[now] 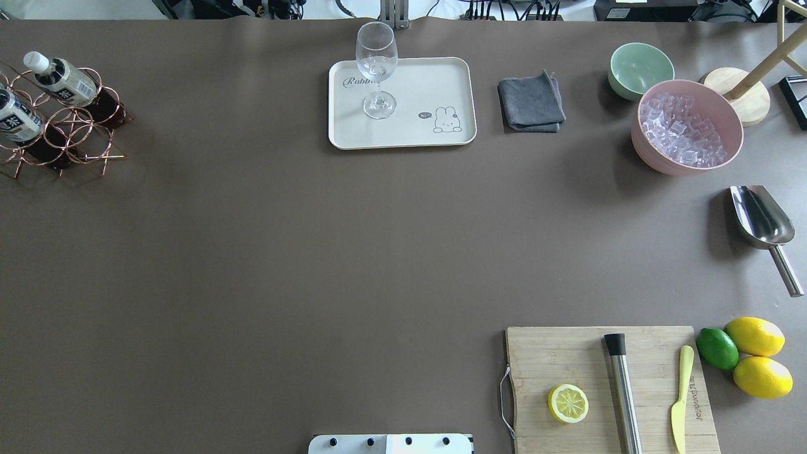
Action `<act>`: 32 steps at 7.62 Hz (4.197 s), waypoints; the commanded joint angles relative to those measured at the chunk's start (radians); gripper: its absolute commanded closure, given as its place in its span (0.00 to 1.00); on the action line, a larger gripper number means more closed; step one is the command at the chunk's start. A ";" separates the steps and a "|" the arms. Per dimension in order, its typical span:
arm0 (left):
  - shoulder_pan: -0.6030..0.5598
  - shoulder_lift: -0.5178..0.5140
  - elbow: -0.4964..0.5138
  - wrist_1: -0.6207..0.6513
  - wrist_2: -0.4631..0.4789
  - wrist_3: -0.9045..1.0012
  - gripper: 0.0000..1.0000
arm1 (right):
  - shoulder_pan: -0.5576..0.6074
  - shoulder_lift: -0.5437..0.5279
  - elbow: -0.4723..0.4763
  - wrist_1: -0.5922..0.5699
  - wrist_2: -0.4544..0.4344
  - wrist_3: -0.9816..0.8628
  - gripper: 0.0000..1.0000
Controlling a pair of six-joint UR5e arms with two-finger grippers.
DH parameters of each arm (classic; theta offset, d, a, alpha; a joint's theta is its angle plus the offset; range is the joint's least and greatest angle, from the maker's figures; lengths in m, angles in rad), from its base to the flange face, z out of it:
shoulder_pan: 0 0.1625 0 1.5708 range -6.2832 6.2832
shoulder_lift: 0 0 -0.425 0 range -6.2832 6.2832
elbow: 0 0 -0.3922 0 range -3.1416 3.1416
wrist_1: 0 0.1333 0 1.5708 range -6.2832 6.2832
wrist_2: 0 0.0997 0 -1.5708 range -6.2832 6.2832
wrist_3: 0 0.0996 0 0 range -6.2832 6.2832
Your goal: Take tea from basket to plate
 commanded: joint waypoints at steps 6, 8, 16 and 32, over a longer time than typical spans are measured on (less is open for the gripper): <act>0.102 -0.107 0.199 -0.040 -0.004 0.164 0.05 | 0.000 0.002 -0.002 0.000 0.000 0.001 0.00; 0.108 -0.107 0.206 -0.048 -0.003 0.175 0.10 | 0.000 0.002 -0.002 0.000 -0.002 0.001 0.00; 0.122 -0.097 0.212 -0.093 -0.003 0.172 0.81 | 0.000 0.002 -0.002 0.000 -0.002 0.001 0.00; 0.433 -0.214 -0.159 -0.053 -0.026 -0.314 1.00 | 0.005 0.002 0.008 0.000 -0.005 -0.010 0.00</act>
